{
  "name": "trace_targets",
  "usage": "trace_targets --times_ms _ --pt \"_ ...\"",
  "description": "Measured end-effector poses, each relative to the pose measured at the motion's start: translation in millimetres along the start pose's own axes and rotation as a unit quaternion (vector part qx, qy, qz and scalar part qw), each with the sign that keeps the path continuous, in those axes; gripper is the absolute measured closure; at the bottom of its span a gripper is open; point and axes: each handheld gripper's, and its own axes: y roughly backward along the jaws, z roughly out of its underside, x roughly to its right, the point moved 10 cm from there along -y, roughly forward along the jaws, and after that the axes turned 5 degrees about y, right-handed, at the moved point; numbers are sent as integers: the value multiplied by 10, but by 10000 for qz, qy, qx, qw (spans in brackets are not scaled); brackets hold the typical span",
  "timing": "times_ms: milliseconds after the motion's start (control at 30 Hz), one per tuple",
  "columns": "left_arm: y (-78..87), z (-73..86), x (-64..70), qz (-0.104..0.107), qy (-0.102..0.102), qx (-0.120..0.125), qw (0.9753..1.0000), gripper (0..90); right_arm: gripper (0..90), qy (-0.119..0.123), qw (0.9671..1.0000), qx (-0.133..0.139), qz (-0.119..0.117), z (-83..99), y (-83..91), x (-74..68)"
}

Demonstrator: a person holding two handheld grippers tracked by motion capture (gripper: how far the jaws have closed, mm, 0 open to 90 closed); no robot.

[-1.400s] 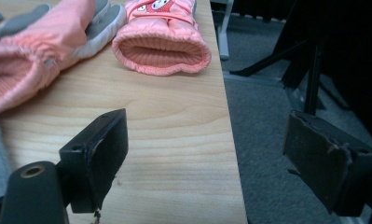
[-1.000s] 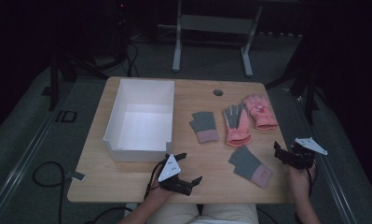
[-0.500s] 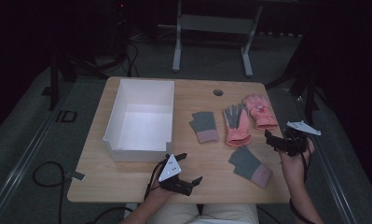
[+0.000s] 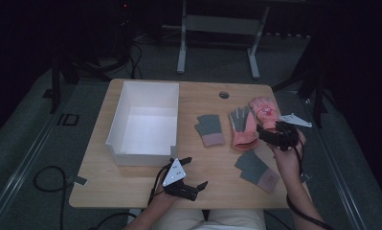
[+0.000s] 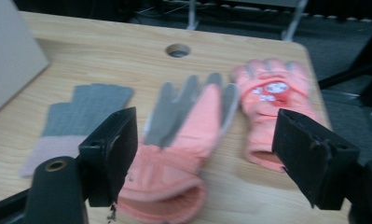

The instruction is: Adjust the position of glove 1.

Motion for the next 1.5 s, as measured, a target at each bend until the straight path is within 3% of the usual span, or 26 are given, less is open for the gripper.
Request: trace_targets --times_ms 233,300,367,600,667,833,1100,1500 --pt "0 1 4 18 -6 -4 10000 0 309 260 9992 -183 -247 -32 -161 -286" --pt "2 -1 4 30 3 13 10000 0 328 295 9985 -230 -411 -39 -200 -382" --pt "6 -3 3 34 14 28 10000 0 342 316 9984 -213 -429 -46 -218 -423" --pt "3 -1 9 -1 -39 21 10000 0 415 505 9960 -107 -729 -130 -381 -813" --pt "3 -1 10 2 -40 21 10000 0 443 558 9956 -96 -741 -141 -409 -860" --pt "3 0 12 12 -64 10 10000 0 471 780 9919 -178 -985 -140 -622 -1144" --pt "15 0 20 62 -27 34 10000 0 488 928 9867 -415 -1271 -27 -910 -1362" --pt "8 3 36 60 -103 12 9999 0 532 1036 9853 -667 -1179 59 -1268 -1471"
